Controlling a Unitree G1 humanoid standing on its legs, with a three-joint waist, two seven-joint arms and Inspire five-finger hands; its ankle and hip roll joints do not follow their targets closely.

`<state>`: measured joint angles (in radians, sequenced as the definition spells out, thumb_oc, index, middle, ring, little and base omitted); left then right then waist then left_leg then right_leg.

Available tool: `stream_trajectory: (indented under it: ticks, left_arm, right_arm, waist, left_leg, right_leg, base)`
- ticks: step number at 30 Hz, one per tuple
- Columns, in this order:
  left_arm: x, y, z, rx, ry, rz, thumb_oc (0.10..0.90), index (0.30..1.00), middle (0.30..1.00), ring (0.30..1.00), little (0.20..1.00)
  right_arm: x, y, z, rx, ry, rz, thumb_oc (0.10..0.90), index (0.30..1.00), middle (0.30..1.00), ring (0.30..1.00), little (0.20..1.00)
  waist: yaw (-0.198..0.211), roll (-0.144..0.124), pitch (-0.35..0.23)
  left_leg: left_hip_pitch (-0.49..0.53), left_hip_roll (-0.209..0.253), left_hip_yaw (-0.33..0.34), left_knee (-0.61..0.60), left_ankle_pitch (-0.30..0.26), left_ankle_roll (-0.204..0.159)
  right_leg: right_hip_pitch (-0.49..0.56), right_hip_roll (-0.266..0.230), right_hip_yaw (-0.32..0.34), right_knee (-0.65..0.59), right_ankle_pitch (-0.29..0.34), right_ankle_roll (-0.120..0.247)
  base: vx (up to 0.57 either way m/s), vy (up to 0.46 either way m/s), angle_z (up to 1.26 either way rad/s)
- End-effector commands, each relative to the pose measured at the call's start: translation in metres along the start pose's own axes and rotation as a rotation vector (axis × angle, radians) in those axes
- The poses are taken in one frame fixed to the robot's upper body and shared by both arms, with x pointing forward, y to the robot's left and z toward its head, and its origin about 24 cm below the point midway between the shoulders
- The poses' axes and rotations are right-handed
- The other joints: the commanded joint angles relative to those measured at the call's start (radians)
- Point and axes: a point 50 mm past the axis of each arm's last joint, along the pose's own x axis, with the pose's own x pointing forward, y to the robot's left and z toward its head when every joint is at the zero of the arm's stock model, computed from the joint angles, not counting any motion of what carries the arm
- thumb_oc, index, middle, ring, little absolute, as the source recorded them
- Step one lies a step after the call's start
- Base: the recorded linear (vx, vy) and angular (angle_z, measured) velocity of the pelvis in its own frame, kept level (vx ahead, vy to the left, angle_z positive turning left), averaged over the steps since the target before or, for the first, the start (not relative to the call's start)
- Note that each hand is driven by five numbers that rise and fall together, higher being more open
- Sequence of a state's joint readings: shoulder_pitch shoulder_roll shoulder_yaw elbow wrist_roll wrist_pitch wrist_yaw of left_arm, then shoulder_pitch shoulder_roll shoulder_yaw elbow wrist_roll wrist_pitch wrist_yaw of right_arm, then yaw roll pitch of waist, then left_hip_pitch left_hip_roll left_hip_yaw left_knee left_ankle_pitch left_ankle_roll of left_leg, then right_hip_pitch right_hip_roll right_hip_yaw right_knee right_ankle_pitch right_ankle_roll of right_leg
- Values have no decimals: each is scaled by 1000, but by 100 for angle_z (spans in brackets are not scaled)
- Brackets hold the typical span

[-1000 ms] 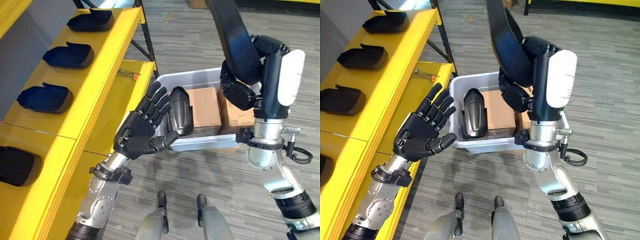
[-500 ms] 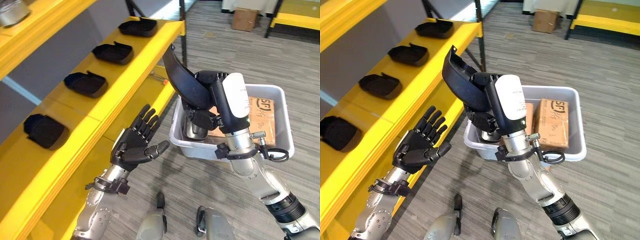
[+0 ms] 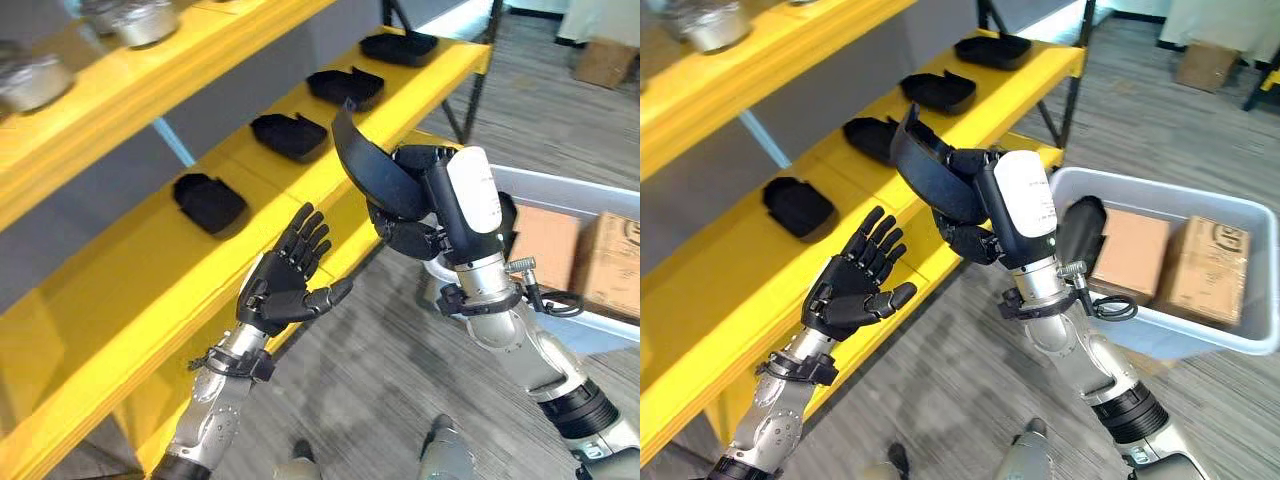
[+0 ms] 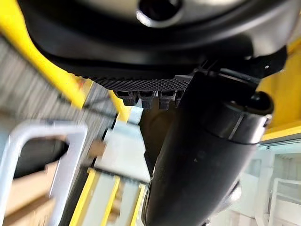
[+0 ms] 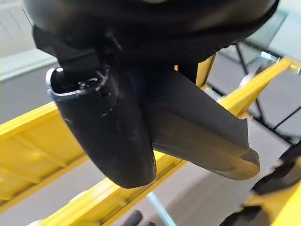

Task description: Move parts from the plastic box to the shelf.

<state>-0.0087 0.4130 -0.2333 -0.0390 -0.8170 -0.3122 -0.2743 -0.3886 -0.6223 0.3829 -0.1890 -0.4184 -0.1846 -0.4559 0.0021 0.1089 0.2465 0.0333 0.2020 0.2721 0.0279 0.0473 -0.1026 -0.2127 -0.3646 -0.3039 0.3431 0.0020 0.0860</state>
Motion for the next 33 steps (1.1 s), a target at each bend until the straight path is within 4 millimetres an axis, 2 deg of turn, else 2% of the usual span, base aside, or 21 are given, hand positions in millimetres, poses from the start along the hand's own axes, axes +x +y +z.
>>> stream_trajectory:
  ticks: [1, 3, 5, 7, 9, 11, 12, 14, 15, 18, 22, 26, 33]
  left_arm:
    - [5, -6, 45, 101, -255, -23, 900, 1000, 1000, 1000, 1000]
    - [6, -7, 46, 131, -258, -37, 900, 1000, 1000, 1000, 1000]
    - [5, -5, 49, 136, -248, -70, 900, 1000, 1000, 1000, 1000]
    - [6, -5, 51, 154, -239, -98, 900, 1000, 1000, 1000, 1000]
    - [10, -8, 52, 147, -220, -163, 900, 1000, 1000, 1000, 1000]
    - [13, -11, 51, 134, -210, -199, 900, 1000, 1000, 1000, 1000]
    - [14, -11, 51, 133, -208, -202, 900, 1000, 1000, 1000, 1000]
    - [18, -15, 49, 120, -195, -237, 900, 1000, 1000, 1000, 1000]
    - [18, -15, 49, 119, -193, -240, 900, 1000, 1000, 1000, 1000]
    - [16, -14, 52, 117, -199, -219, 900, 1000, 1000, 1000, 1000]
    - [9, -13, 54, 115, -202, -191, 900, 1000, 1000, 1000, 1000]
    - [6, -14, 52, 110, -199, -184, 900, 1000, 1000, 1000, 1000]
    - [6, -15, 52, 106, -203, -188, 900, 1000, 1000, 1000, 1000]
  right_arm:
    - [38, -21, 52, 117, -311, -158, 400, 300, 300, 300, 300]
    - [38, -19, 52, 113, -298, -170, 400, 300, 300, 300, 300]
    - [39, -16, 49, 102, -267, -193, 400, 300, 300, 300, 300]
    - [38, -14, 48, 90, -250, -206, 400, 300, 300, 300, 300]
    - [32, -14, 42, 55, -198, -238, 400, 300, 300, 300, 300]
    - [26, -15, 37, 32, -167, -254, 400, 300, 300, 300, 300]
    - [24, -16, 36, 30, -164, -256, 400, 300, 300, 300, 300]
    - [17, -19, 32, 0, -145, -279, 400, 300, 300, 300, 300]
    - [16, -20, 32, -6, -148, -282, 400, 300, 300, 300, 300]
    - [15, -23, 34, -12, -174, -274, 400, 300, 300, 300, 300]
    - [22, -22, 42, 2, -212, -248, 400, 300, 300, 300, 300]
    - [25, -20, 45, 11, -220, -231, 400, 300, 300, 300, 300]
    - [29, -17, 50, 2, -243, -220, 400, 300, 300, 300, 300]
  waist:
    - [-19, -2, -71]
    - [-9, -6, -77]
    - [8, -27, -90]
    - [14, -39, -99]
    - [14, -57, -114]
    - [5, -69, -123]
    - [3, -72, -124]
    - [-4, -85, -126]
    - [-4, -88, -125]
    - [9, -98, -118]
    - [34, -109, -114]
    - [47, -119, -114]
    - [68, -133, -103]
  left_leg:
    - [45, 76, -32, 18, 100, -24]
    - [49, 48, -44, -1, 65, -14]
    - [57, 8, -67, -48, 5, 7]
    - [63, -11, -87, -74, -11, 16]
    - [69, -29, -138, -107, -14, 27]
    - [60, -45, -184, -115, -17, 38]
    - [58, -49, -195, -115, -20, 41]
    - [50, -70, -248, -115, -31, 52]
    - [49, -74, -255, -115, -33, 53]
    - [50, -80, -255, -112, -42, 53]
    - [61, -76, -225, -115, -48, 48]
    - [66, -73, -206, -115, -52, 47]
    - [68, -96, -180, -93, -70, 63]
  right_leg:
    - [176, 115, -26, -154, -86, -56]
    - [190, 109, -15, -192, -55, -32]
    - [215, 101, 14, -268, 3, 6]
    - [233, 102, 41, -311, 30, 27]
    - [257, 117, 115, -366, 61, 50]
    - [261, 130, 186, -391, 79, 58]
    - [264, 132, 199, -395, 80, 59]
    - [266, 150, 279, -390, 73, 60]
    - [267, 153, 289, -389, 72, 60]
    - [272, 151, 284, -397, 71, 62]
    - [290, 139, 235, -422, 76, 69]
    - [297, 129, 213, -429, 80, 76]
    - [293, 96, 184, -430, 100, 95]
  base:
    - [-36, 265, 34]
    - [-21, 137, 40]
    - [-12, 124, 72]
    - [11, 127, 76]
    - [48, 98, 94]
    - [22, 55, 111]
    - [18, 52, 104]
    - [31, 61, 99]
    - [24, 65, 64]
    - [37, 88, 57]
    - [55, 81, -2]
    - [42, 97, -11]
    - [41, 124, -1]
